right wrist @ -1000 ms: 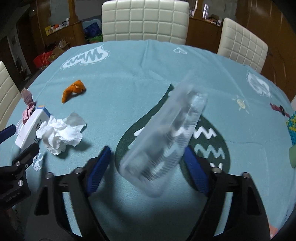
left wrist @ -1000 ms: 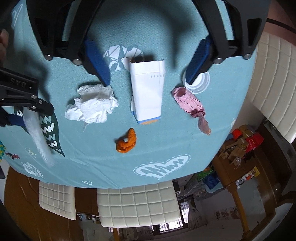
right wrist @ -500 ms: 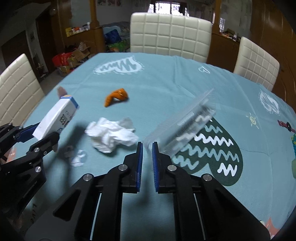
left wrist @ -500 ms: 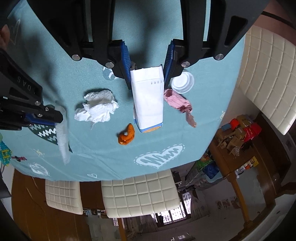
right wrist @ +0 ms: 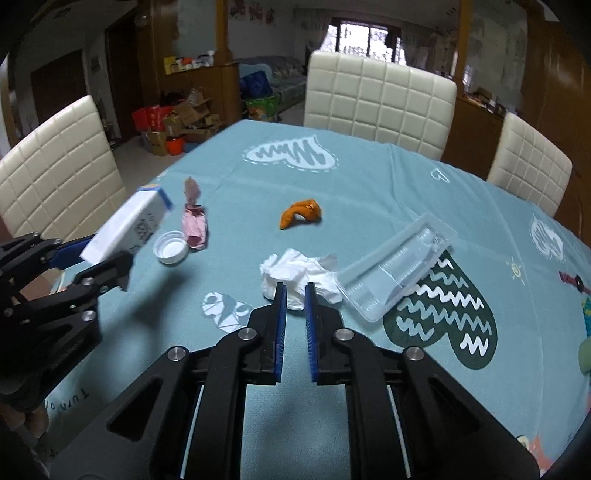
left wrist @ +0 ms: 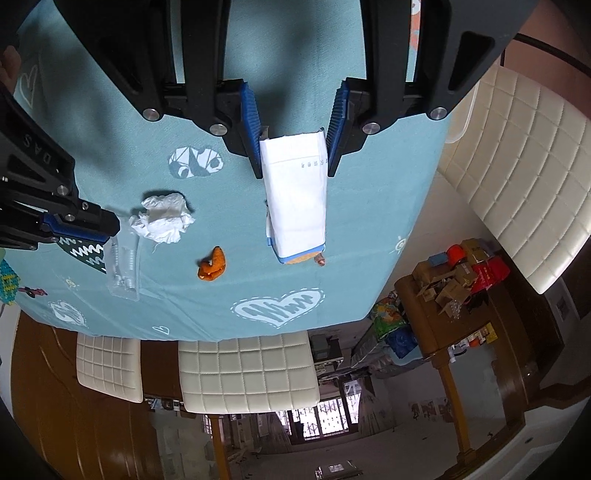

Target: Collect trash

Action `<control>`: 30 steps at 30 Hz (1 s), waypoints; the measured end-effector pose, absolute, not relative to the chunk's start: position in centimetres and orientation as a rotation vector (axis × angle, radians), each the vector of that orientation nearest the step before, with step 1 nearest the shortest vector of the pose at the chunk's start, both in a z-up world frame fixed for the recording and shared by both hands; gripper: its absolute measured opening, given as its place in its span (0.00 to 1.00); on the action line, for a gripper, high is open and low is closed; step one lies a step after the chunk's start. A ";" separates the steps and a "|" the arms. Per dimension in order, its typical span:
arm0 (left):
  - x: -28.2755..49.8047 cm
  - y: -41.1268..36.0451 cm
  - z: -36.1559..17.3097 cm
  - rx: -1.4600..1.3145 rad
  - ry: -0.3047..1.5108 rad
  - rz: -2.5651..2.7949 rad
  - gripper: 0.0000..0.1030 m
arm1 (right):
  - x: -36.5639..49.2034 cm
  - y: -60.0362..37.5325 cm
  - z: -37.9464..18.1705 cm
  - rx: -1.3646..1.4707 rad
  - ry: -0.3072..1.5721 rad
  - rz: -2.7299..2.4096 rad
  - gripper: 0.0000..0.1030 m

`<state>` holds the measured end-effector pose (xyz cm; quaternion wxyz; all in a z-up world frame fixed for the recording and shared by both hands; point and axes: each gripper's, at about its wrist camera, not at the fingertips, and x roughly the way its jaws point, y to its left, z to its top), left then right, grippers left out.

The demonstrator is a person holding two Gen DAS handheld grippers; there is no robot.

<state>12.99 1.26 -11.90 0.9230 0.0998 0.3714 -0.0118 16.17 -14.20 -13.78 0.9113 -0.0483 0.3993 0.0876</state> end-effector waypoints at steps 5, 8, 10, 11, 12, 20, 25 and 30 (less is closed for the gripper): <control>13.6 1.0 -12.0 0.212 0.756 -0.020 0.33 | 17.3 -17.4 -14.1 -0.023 0.773 0.044 0.93; 14.3 0.6 -12.4 0.203 0.760 -0.023 0.33 | 19.0 -18.4 -14.6 0.017 0.813 0.036 0.86; 14.9 0.3 -12.7 0.201 0.769 -0.031 0.33 | 20.1 -18.7 -15.1 0.038 0.835 0.032 0.85; 15.1 0.2 -12.9 0.202 0.772 -0.034 0.33 | 20.7 -18.7 -15.4 0.040 0.841 0.022 0.85; 15.5 0.1 -13.1 0.206 0.776 -0.038 0.33 | 21.2 -18.7 -15.6 0.042 0.845 0.016 0.85; 17.4 -0.5 -14.0 0.241 0.790 -0.039 0.33 | 25.3 -18.7 -18.3 0.087 0.904 -0.087 0.76; 17.7 -0.6 -14.3 0.236 0.794 -0.045 0.33 | 25.1 -18.5 -18.0 0.058 0.873 -0.112 0.66; 17.3 -0.7 -14.1 0.238 0.794 -0.052 0.33 | 24.5 -18.4 -17.7 0.032 0.885 -0.095 0.37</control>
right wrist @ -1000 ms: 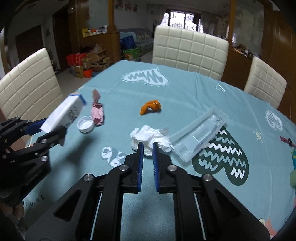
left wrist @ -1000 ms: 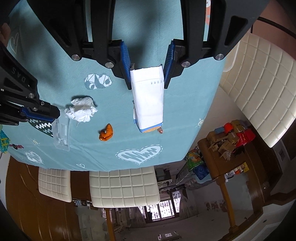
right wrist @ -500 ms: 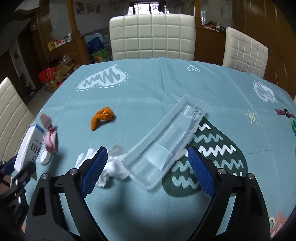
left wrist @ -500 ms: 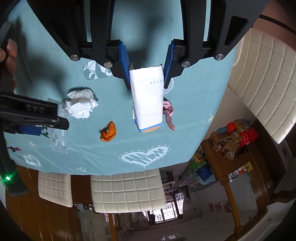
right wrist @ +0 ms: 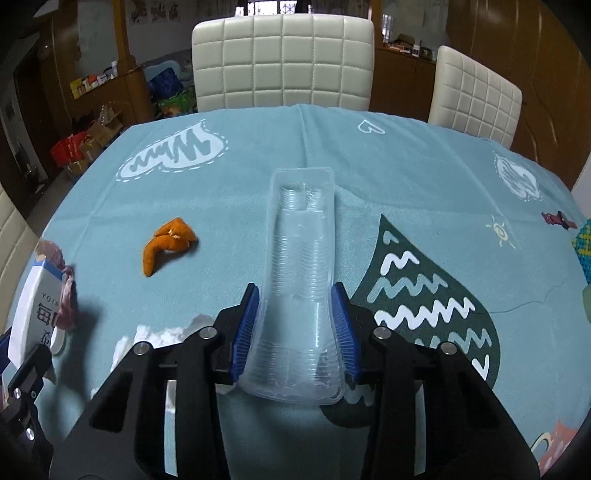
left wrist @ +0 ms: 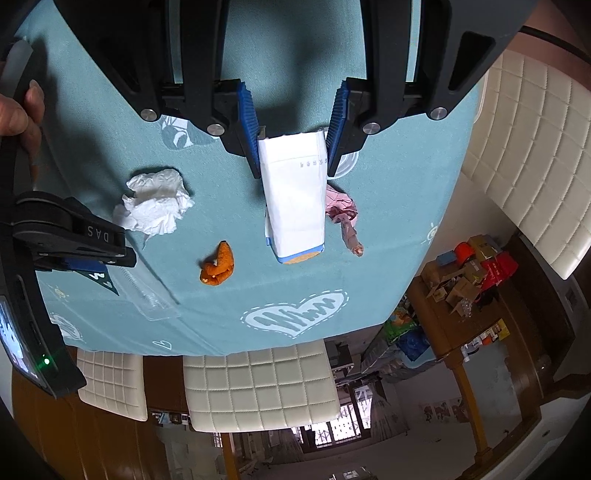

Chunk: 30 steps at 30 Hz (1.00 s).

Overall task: Collect trash
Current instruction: 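Carry the white box and clear tray over the bin with both tools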

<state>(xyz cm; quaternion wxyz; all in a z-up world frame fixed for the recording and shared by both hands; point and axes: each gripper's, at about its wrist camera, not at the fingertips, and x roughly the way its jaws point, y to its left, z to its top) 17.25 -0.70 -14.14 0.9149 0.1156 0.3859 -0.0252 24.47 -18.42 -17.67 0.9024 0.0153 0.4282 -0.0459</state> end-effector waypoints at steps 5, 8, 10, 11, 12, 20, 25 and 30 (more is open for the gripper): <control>16.1 -0.6 -13.2 0.231 0.772 -0.052 0.33 | 22.5 -18.7 -16.7 0.043 0.852 -0.069 0.31; 15.5 -0.6 -12.9 0.230 0.764 -0.053 0.33 | 21.4 -18.3 -15.8 0.030 0.828 -0.051 0.31; 15.2 -0.4 -12.6 0.224 0.760 -0.054 0.33 | 20.7 -17.7 -15.0 0.013 0.813 -0.039 0.31; 14.9 -0.3 -12.4 0.220 0.758 -0.054 0.33 | 20.4 -17.5 -14.8 0.009 0.809 -0.034 0.31; 14.7 -0.2 -12.3 0.217 0.755 -0.053 0.33 | 20.0 -17.2 -14.5 0.005 0.805 -0.025 0.31; 12.9 1.9 -10.8 0.189 0.731 -0.025 0.33 | 17.3 -13.2 -12.8 -0.080 0.774 0.063 0.31; 11.8 3.9 -10.0 0.166 0.718 0.003 0.33 | 15.6 -10.3 -11.6 -0.128 0.750 0.119 0.31; 10.5 6.3 -9.4 0.141 0.700 0.037 0.33 | 14.4 -7.4 -10.7 -0.164 0.736 0.164 0.31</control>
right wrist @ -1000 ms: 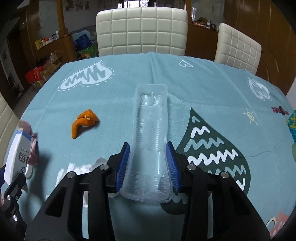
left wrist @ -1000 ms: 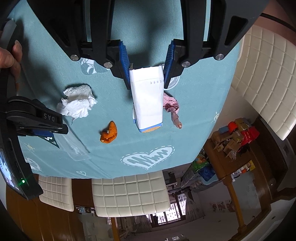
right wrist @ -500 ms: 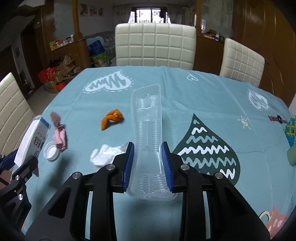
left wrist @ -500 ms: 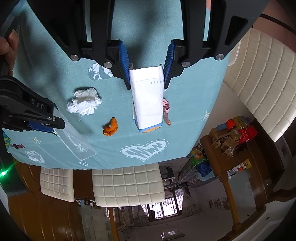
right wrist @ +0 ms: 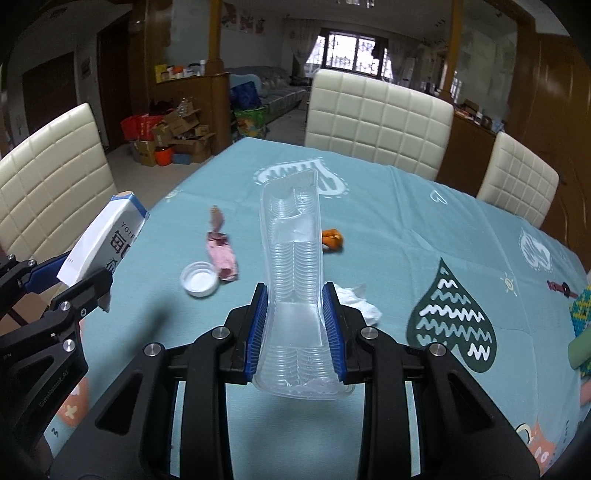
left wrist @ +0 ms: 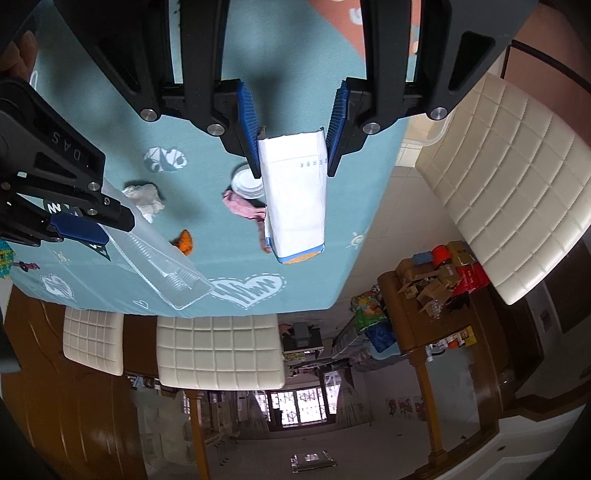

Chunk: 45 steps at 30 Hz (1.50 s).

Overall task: Collect trash
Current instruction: 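Carry the white box and clear tray over the bin with both tools, then open the left tool to drop the box while right releases the tray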

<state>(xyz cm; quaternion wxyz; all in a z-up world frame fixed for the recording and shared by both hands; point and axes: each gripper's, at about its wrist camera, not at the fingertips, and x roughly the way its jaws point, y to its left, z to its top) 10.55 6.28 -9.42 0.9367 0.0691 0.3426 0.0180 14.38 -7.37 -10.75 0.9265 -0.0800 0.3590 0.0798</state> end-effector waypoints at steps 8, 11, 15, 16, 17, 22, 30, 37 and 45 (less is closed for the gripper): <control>9.1 10.9 -9.3 0.095 0.691 0.096 0.33 | 13.0 -2.3 -10.2 -0.234 0.719 0.234 0.31; 8.6 12.9 -9.4 0.078 0.692 0.127 0.33 | 12.7 -0.2 -10.3 -0.256 0.717 0.265 0.31; 8.0 15.7 -9.8 0.055 0.695 0.173 0.33 | 12.5 2.8 -10.6 -0.284 0.716 0.318 0.31; 7.8 16.5 -10.0 0.050 0.697 0.189 0.33 | 12.4 3.6 -10.7 -0.288 0.716 0.330 0.31; 7.7 17.1 -10.1 0.046 0.701 0.200 0.33 | 12.4 4.2 -10.8 -0.291 0.719 0.342 0.31; 6.8 20.7 -11.0 0.023 0.724 0.266 0.33 | 12.2 7.5 -11.7 -0.311 0.733 0.412 0.31; 6.0 24.8 -12.2 -0.005 0.753 0.351 0.33 | 12.0 10.5 -12.2 -0.336 0.730 0.478 0.32; 6.4 25.9 -13.4 -0.011 0.789 0.364 0.36 | 12.4 11.3 -12.8 -0.334 0.742 0.501 0.32; 6.7 26.6 -13.9 -0.059 0.804 0.384 0.78 | 13.1 11.8 -13.7 -0.307 0.766 0.562 0.33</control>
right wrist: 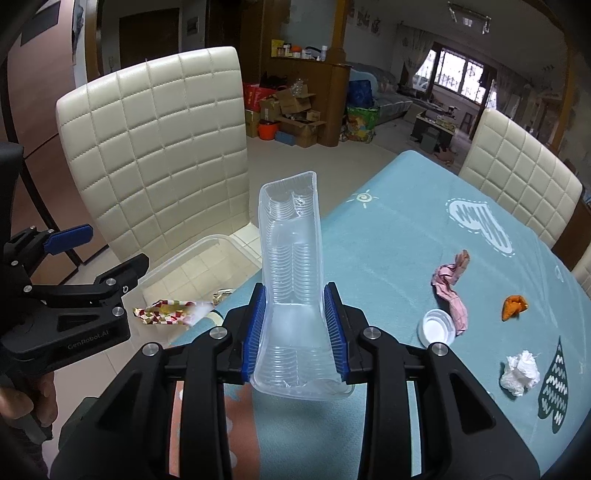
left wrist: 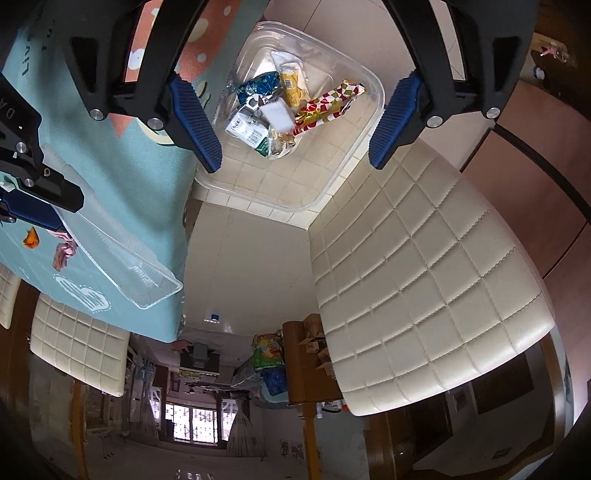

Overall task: Collect trash
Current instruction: 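Open the left tool to drop the box while right releases the tray, then move both tools back over the table toward the remaining trash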

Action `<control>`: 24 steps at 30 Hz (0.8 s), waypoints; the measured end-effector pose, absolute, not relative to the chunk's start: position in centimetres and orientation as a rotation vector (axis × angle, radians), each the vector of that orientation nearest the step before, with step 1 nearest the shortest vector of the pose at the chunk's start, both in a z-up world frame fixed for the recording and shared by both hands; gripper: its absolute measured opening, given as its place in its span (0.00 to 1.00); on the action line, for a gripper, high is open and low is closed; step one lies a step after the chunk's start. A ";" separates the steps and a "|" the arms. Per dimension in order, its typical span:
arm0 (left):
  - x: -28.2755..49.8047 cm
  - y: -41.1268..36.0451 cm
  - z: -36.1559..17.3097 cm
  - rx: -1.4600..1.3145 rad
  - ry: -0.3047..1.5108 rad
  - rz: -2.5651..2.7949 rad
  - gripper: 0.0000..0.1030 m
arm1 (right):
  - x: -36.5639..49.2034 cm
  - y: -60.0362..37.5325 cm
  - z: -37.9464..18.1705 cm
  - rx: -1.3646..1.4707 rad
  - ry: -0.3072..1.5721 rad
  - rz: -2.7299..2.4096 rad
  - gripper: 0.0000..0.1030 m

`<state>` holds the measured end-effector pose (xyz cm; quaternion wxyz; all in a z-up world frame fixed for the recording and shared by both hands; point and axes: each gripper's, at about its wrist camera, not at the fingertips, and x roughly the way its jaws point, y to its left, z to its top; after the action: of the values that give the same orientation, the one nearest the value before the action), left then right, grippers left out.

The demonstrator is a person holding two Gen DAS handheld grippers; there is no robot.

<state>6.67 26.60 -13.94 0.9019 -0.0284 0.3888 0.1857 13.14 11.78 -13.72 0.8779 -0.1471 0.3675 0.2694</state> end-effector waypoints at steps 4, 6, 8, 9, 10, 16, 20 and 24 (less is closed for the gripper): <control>5.9 27.4 -13.9 -0.054 0.800 0.432 0.78 | 13.1 12.9 -14.0 -0.306 0.772 0.604 0.35; 5.4 27.8 -13.8 -0.046 0.796 0.463 0.78 | 12.9 13.8 -14.1 -0.304 0.776 0.635 0.37; 4.8 28.3 -13.6 -0.046 0.792 0.491 0.78 | 12.7 14.6 -14.1 -0.306 0.772 0.661 0.40; 4.5 28.6 -13.5 -0.048 0.791 0.500 0.78 | 12.5 15.1 -14.1 -0.310 0.764 0.675 0.41; 4.2 29.0 -13.3 -0.051 0.786 0.512 0.78 | 12.4 15.4 -14.2 -0.315 0.758 0.681 0.43; 2.9 30.6 -12.4 -0.106 0.768 0.544 0.78 | 11.9 16.3 -14.1 -0.307 0.739 0.714 0.50; 2.4 31.0 -12.1 -0.120 0.752 0.556 0.78 | 11.7 15.8 -13.9 -0.313 0.700 0.677 0.81; 2.8 30.5 -12.3 -0.113 0.766 0.539 0.78 | 12.0 14.1 -13.6 -0.297 0.689 0.642 0.81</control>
<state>2.81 30.52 -12.27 0.8909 -0.0545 0.3688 0.2595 11.98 14.09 -13.62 0.8805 -0.1427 0.3308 0.3082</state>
